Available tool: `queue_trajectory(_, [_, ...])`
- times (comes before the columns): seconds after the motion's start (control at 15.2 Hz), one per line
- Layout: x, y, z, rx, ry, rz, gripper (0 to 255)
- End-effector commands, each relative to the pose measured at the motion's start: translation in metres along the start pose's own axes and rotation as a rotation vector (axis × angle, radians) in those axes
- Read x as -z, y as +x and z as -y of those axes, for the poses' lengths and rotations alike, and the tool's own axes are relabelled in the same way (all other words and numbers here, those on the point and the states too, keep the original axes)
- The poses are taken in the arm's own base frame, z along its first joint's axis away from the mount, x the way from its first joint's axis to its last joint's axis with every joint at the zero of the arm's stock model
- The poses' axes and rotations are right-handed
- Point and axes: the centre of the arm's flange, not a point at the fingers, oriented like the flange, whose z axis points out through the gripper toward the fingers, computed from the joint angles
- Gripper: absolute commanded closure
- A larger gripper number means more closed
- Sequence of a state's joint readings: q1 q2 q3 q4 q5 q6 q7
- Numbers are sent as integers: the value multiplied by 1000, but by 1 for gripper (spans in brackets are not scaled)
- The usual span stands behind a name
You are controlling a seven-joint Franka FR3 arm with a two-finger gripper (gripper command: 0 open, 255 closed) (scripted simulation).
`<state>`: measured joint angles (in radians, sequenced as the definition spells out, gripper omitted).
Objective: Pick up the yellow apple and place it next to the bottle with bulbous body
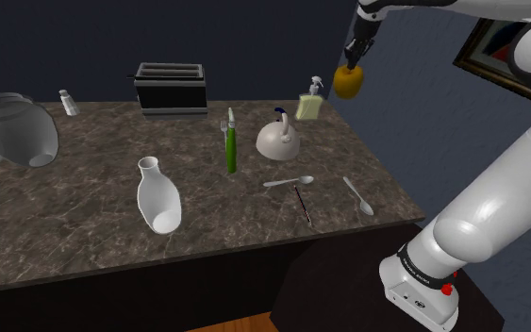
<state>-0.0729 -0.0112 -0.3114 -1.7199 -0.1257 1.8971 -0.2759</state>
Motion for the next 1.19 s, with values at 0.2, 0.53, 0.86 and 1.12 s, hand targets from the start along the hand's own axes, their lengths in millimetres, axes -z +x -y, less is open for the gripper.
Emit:
queue_trajectory(0.2, [26,3,-4,0,0,0,255])
queue_trajectory(0.53, [52,7,-8,0,0,0,255])
queue_trajectory(0.86, [75,11,-12,0,0,0,255])
queue_trajectory(1.12, [85,7,39,0,0,0,255])
